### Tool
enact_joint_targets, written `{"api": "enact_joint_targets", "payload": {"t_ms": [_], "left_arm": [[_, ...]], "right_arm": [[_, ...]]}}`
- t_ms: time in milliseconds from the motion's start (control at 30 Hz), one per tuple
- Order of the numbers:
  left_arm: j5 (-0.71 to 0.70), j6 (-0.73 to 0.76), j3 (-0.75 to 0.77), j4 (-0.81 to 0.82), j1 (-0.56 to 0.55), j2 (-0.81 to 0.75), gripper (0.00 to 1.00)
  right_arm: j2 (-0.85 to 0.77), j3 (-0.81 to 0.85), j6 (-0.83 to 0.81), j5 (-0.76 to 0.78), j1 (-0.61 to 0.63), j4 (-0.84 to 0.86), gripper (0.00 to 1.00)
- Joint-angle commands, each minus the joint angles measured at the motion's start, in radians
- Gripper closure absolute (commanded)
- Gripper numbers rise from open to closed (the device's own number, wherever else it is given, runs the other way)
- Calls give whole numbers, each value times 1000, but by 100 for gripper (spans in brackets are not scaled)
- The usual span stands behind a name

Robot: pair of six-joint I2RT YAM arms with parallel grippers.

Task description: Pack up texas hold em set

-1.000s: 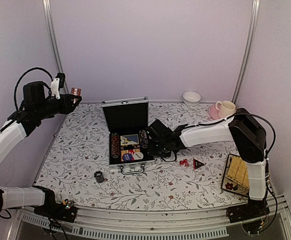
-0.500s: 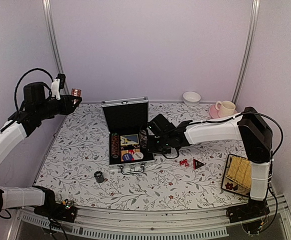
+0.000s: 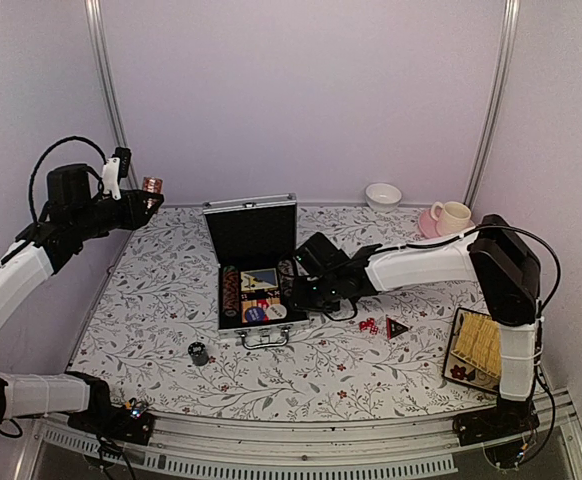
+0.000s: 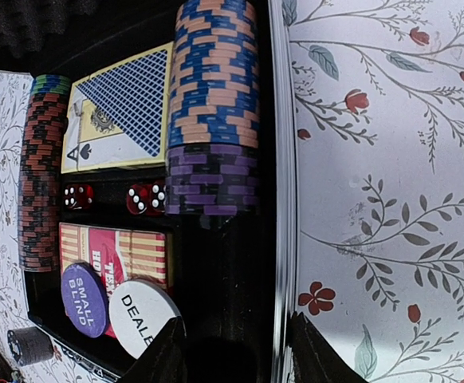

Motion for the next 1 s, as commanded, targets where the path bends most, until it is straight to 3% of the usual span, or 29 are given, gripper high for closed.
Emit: {"api": "enact_joint_targets", "payload": {"t_ms": [0,733,967], "left_arm": [[5,1,1,86,6,-24,85],[5,2,1,86,6,-26,85],[-14,-1,-8,90,5,-23,85]], "right_arm": [[28,1,-15,-35,13,28,55],[82,116,-41,-97,95,43,56],[47,55,-43,-114,97,124,50]]}}
